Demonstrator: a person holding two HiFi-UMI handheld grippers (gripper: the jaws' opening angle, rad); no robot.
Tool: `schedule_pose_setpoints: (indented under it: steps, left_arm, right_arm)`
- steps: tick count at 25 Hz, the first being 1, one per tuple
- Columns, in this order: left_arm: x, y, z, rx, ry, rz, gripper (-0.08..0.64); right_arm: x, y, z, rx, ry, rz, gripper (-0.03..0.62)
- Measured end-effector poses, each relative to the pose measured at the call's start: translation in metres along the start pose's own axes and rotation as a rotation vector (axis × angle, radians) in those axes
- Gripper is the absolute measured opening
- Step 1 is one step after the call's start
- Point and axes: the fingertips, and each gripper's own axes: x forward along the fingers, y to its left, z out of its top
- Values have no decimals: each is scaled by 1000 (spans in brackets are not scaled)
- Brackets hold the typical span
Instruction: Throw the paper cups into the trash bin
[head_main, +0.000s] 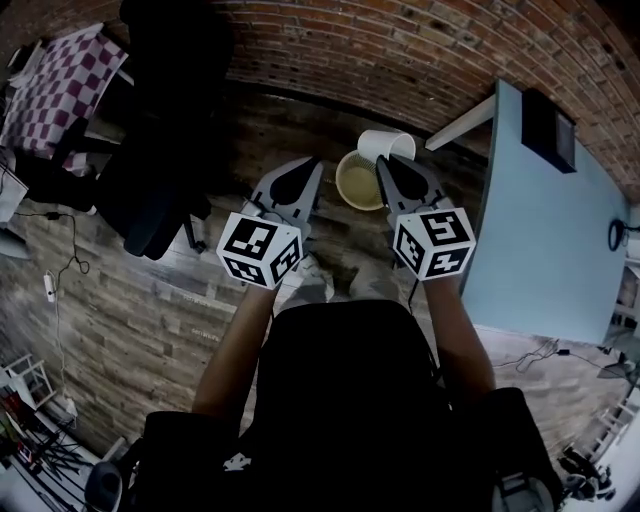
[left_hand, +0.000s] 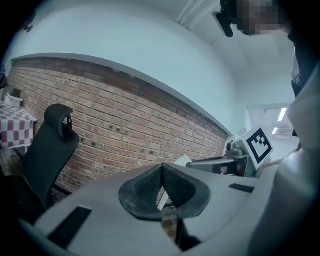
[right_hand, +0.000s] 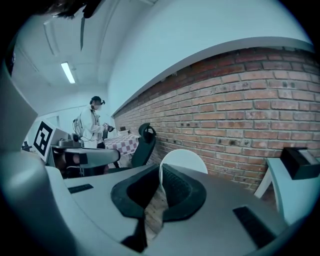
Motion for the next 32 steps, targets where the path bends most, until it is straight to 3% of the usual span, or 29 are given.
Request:
schedule_pose_setpoints:
  steps: [13, 32]
  left_arm:
    - [25, 6, -65, -79, 128, -49, 9]
    - [90, 21, -217, -139, 361, -116, 9]
  right_arm:
    - [13, -31, -63, 100, 85, -68, 21]
    - [87, -121, -203, 254, 186, -171, 21]
